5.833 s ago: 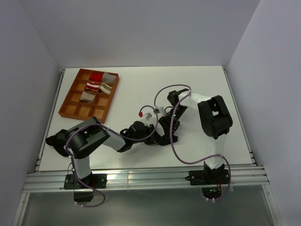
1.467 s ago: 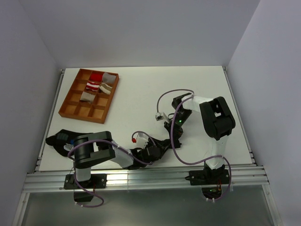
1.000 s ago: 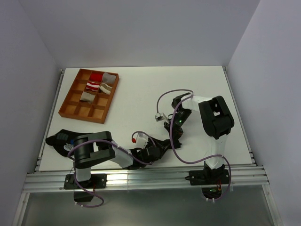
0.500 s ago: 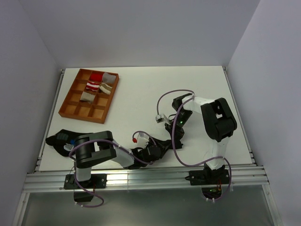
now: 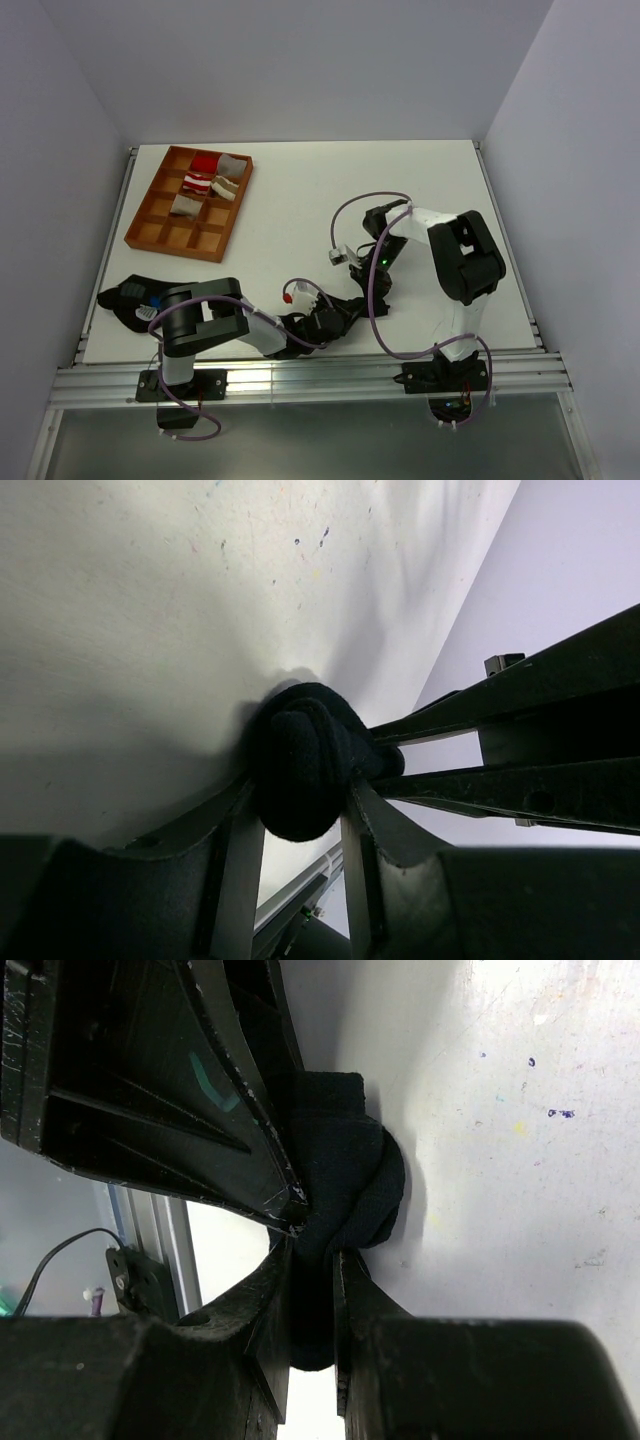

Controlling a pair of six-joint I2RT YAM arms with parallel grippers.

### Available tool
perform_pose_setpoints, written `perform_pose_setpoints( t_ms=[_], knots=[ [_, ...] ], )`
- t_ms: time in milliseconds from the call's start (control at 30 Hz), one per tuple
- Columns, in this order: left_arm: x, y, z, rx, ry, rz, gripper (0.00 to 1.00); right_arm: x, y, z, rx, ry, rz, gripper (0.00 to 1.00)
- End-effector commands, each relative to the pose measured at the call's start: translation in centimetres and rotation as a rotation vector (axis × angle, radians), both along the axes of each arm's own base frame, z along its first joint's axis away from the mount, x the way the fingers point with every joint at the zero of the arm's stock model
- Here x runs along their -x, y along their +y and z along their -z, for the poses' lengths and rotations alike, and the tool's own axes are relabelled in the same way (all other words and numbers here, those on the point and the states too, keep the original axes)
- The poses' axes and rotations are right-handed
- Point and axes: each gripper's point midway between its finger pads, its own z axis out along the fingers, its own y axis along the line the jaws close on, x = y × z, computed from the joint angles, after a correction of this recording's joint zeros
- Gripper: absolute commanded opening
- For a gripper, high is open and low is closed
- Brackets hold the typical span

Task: Roll the socks
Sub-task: Pick up the sock at the center of the board.

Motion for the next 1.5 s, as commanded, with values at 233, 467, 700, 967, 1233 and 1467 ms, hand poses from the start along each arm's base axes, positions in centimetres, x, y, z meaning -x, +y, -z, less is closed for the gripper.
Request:
perform_pose_setpoints(
  t_ms=[233, 467, 700, 967, 1233, 1467],
  knots=[
    [-1.8, 5.9, 6.2, -0.311, 0.032, -0.095, 0.0, 6.5, -0.1, -5.9, 0.015, 0.266, 0.035, 0.21],
    [-2.5, 5.8, 4.8, -0.317, -0.044, -0.068, 0.0, 4.8, 0.0, -5.2, 0.053, 0.124, 0.129, 0.45],
    [-2.6, 6.7, 3.9, -0.317, -0.095, -0.058, 0.0, 1.7, -1.0, -4.5, 0.112, -0.072, 0.26, 0.53],
    [-3.7, 7.7, 1.5, -0.349, -0.193, -0.005, 0.0, -1.9, -2.3, -7.0, 0.116, -0.248, 0.443, 0.56],
    [-5.0, 8.6, -1.8, -0.352, -0.268, 0.026, 0.0, -4.0, -3.3, -8.8, 0.113, -0.366, 0.536, 0.56],
    [-5.9, 8.7, -4.4, -0.333, -0.317, 0.073, 0.0, -4.7, -3.8, -9.0, 0.12, -0.415, 0.563, 0.56]
  ],
)
